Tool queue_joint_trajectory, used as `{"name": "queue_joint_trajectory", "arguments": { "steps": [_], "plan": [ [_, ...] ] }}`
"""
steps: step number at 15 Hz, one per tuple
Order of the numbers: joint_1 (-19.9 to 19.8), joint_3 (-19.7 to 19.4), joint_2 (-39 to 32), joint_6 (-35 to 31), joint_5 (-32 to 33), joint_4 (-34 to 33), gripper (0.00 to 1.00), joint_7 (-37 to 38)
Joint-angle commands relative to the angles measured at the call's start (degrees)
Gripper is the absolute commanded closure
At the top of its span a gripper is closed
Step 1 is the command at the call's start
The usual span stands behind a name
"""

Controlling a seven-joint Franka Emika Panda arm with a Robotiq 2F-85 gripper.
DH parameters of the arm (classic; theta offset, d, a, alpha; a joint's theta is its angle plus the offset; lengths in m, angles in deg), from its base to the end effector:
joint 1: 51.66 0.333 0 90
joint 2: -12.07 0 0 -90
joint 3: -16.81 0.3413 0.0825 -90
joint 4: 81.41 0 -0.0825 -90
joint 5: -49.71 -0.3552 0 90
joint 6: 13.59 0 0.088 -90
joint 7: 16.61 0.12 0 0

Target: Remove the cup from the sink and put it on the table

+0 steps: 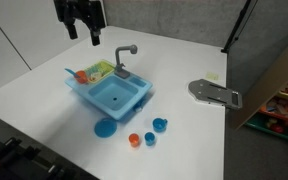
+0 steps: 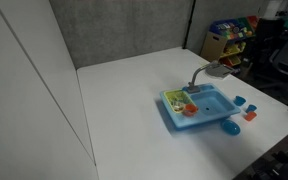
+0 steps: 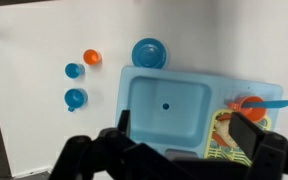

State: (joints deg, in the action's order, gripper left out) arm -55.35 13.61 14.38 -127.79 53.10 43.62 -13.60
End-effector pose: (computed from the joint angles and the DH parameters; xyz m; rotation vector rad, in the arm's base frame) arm 0.4774 -0.0622 0.4231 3.0801 -0.2226 -0.2325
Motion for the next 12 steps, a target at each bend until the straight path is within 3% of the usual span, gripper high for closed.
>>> {"name": "queue_joint_trajectory", "arguments": {
  "steps": [1,12],
  "plan": [
    [0.2,0.2,5.2,5.6,0.1,0.3,0.00,0.4],
    [0.4,-0.1,14.4,11.4,-2.1,0.5,0.00,-2.5]
  ]
}}
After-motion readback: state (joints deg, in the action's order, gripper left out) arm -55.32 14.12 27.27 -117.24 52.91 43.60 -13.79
